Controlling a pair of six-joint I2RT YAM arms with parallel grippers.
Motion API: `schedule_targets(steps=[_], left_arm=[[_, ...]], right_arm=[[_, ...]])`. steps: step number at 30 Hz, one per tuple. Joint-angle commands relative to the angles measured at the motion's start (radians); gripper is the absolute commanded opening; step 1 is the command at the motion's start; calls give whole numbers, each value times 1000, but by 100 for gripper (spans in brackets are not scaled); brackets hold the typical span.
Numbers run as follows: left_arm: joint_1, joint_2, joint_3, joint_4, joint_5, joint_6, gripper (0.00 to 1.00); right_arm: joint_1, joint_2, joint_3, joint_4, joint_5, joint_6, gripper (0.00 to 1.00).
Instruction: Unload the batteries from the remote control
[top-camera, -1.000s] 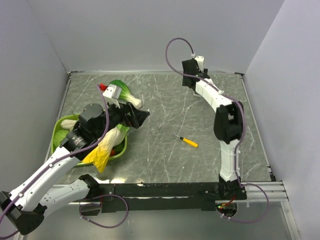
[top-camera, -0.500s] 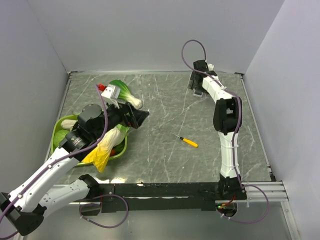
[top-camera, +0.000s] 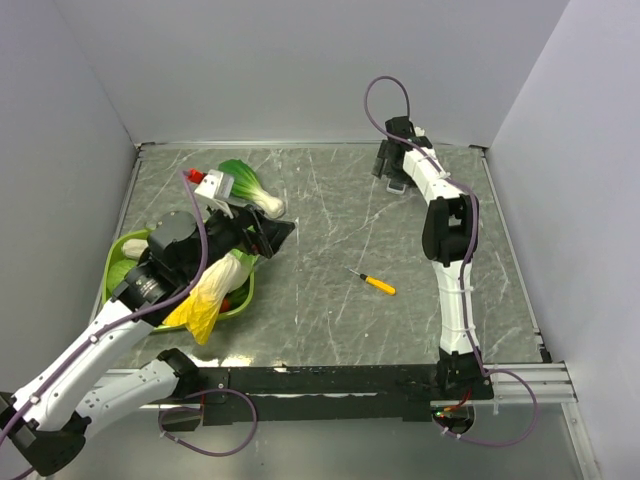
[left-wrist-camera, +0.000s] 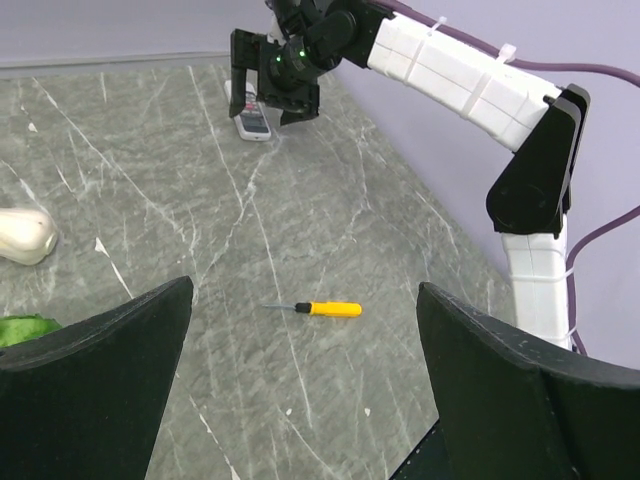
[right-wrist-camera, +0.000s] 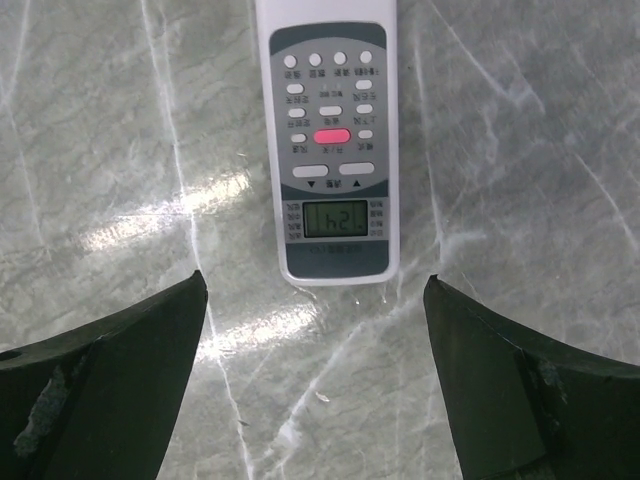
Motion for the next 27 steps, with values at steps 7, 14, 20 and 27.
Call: schedule_targets(steps=[7,14,20,27], left_arm=[[-2,-46,0,33,-27,8,99],[-2,-54,0,30,-31,8,99],[0,-75,-1,33,-34,9,99],[0,-88,0,30,-49,9,99]], right_arm=[[-22,89,111,-112,-25,102,96],[-48,96,113,-131,-29,157,96],[-51,140,199,-183,-28,160,92],[-51,131,171,-171,-60,162,90]])
